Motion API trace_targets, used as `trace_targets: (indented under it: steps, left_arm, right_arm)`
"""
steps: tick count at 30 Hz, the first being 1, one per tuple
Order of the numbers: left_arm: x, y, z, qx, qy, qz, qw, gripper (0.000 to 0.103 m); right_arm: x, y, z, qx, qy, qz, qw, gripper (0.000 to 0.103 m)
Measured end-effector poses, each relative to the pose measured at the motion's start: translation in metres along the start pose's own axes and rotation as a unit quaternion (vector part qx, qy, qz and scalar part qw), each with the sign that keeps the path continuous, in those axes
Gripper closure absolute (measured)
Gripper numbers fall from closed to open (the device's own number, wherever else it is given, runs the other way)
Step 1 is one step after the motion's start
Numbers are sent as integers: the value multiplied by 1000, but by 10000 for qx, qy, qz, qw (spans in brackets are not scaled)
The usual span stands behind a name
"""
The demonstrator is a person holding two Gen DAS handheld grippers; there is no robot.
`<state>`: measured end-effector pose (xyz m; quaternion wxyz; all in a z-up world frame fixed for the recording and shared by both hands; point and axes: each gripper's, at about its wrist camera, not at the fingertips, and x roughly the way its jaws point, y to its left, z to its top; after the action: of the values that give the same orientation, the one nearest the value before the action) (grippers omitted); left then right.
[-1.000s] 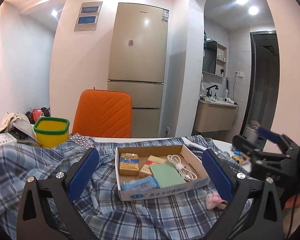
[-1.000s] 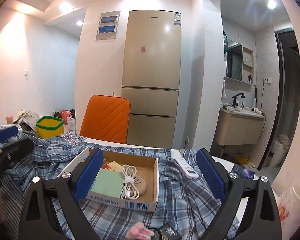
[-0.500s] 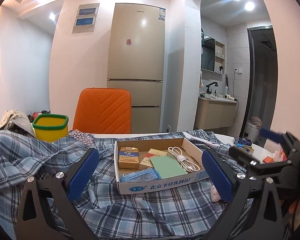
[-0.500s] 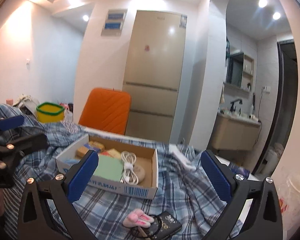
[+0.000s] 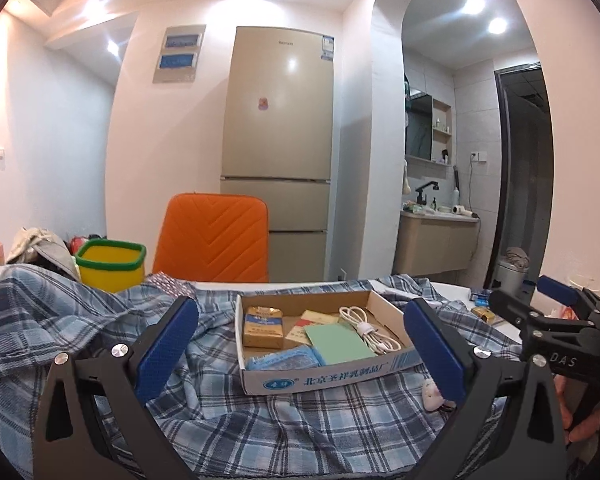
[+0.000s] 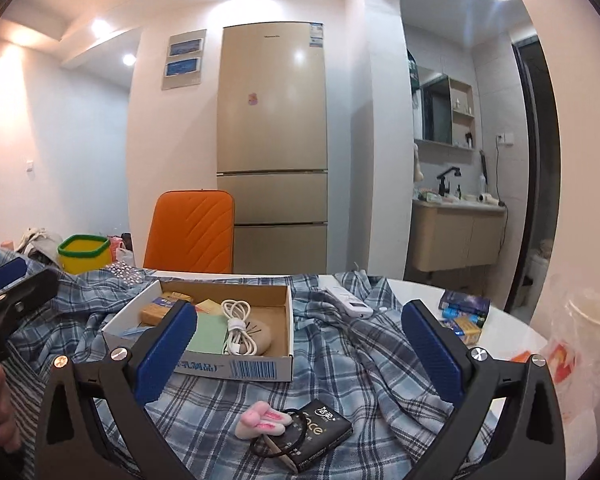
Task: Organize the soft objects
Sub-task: 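Move both grippers back from the box toward the remaining items, then grasp the pink bunny keychain with the right gripper while the left gripper approaches the black Face tissue pack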
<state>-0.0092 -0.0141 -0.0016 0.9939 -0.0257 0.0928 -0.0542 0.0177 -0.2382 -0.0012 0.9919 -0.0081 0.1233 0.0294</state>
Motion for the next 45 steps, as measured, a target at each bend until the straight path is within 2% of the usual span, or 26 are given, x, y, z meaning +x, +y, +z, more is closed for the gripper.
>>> trace_targets:
  steps: [6,7,8,9,12,15,18,19,20,21,26,29,31,38,39,40,41,43,45]
  left_arm:
    - [4,-5,0,118,84,-12,9999,0]
    - [5,-9,-1,215,103,-12,9997,0]
    - [5,-11,-1,279,118,-17,9995,0]
    - [5,-12,-1,288,128,-36,9995,0]
    - [3,-7,-1,157,111,-123,9997,0]
    - [9,-9,-2,189,318,-175,9992,0]
    - [10,-11,-2,230,375,-189,9989,0]
    - [9,-10,-2,214,362,-190,9989,0]
    - [9,-9,-2,193,358,-192,9990,0]
    - [9,-8,-2,170,362,-193,9990,0]
    - [12,-8,-2,169,427,-203,9987,0]
    - [15,-10,-2,204,484,-184,9984,0]
    - [15,-10,-2,215,481,-190,9984,0]
    - [22,-13,-4,329,653,-160,9972,0]
    - [20,-13,-3,325,627,-166,9974,0]
    - [19,-13,-3,316,588,-174,9976,0]
    - [18,-12,-3,307,564,-181,9978,0]
    - [18,-12,-3,297,567,-200,9977,0]
    - [20,-11,-3,283,619,-269,9973,0]
  right_arm:
    - [5,9,2,-267,206,19,9994,0]
    - [7,11,2,-320,291,98,9990,2]
    - [10,13,4,-364,401,121,9985,18]
    - [11,13,5,-378,456,114,9982,24]
    - [25,13,6,-393,954,323,9941,25]
    - [38,12,-1,-321,1341,470,9893,25]
    - [49,10,-12,-213,1714,574,9833,25]
    - [53,11,-17,-247,1861,506,9809,30]
    - [58,13,-24,-318,2052,429,9773,40]
    - [61,14,-28,-355,2188,442,9741,43]
    - [74,12,-38,-295,2572,555,9643,43]
    - [92,11,-51,-154,3104,781,9473,43]
    - [100,10,-56,-116,3342,740,9395,43]
    - [99,16,-59,-254,3326,838,9390,44]
    - [99,17,-57,-263,3322,851,9390,49]
    - [99,17,-57,-270,3316,861,9391,63]
    - [98,17,-56,-253,3295,900,9395,69]
    - [99,18,-56,-205,3284,1052,9384,78]
    - [98,18,-55,-225,3244,1028,9401,80]
